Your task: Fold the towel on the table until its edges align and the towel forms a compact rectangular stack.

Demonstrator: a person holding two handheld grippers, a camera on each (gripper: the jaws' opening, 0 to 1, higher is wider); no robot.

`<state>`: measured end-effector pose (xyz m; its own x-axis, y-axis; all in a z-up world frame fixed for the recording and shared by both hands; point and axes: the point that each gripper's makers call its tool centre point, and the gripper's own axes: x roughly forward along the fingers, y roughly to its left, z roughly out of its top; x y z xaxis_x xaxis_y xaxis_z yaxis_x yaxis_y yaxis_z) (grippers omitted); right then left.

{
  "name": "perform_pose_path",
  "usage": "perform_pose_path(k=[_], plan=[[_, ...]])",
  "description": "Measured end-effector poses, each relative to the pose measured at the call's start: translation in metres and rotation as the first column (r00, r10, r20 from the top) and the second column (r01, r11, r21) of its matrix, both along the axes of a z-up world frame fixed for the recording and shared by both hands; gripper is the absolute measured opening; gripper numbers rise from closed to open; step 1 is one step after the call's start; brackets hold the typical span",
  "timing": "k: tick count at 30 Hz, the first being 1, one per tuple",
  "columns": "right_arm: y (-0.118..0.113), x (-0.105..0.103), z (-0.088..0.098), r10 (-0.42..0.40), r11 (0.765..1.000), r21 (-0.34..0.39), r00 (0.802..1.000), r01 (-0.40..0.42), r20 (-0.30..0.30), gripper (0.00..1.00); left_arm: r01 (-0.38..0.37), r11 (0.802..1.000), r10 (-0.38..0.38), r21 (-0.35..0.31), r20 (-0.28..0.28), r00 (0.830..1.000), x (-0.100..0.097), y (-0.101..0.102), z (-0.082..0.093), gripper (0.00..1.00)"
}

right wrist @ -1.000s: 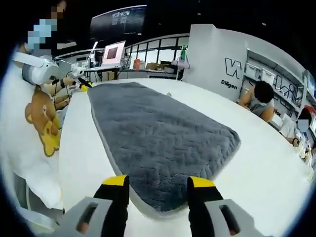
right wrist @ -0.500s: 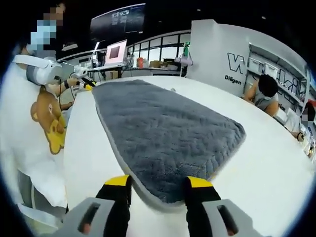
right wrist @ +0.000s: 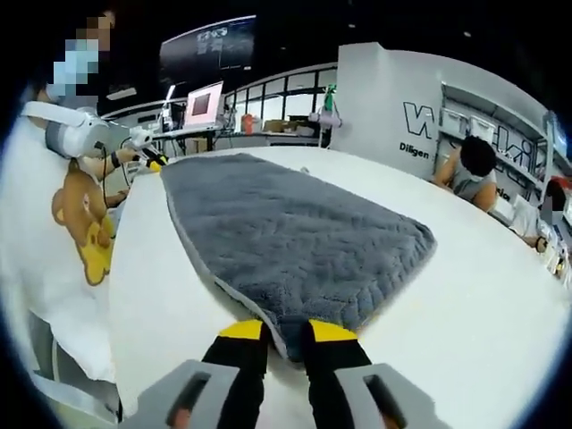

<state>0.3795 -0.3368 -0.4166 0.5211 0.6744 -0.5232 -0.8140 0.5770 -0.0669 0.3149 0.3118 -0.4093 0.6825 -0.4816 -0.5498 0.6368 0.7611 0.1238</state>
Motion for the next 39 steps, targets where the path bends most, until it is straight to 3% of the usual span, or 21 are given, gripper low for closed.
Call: perform_pose_path(k=[5,16,39], plan=[[0.002,-0.001,0.002,0.010,1.000,0.004,1.000,-0.010,0.019,0.07,-0.005,1.000,0.005,0.029,-0.002,1.000,0.000,0.001,0.000,0.17],[-0.003,-0.002,0.019,-0.012,0.999,0.046,0.997,0.008,0.080,0.06,-0.020,0.999,0.019,0.041,0.017,1.000,-0.001,-0.001,0.009,0.09],[-0.007,-0.009,0.040,-0.022,0.997,0.070,0.990,0.012,0.141,0.06,-0.041,0.998,0.037,0.041,0.095,0.995,-0.009,-0.002,0.032,0.08]])
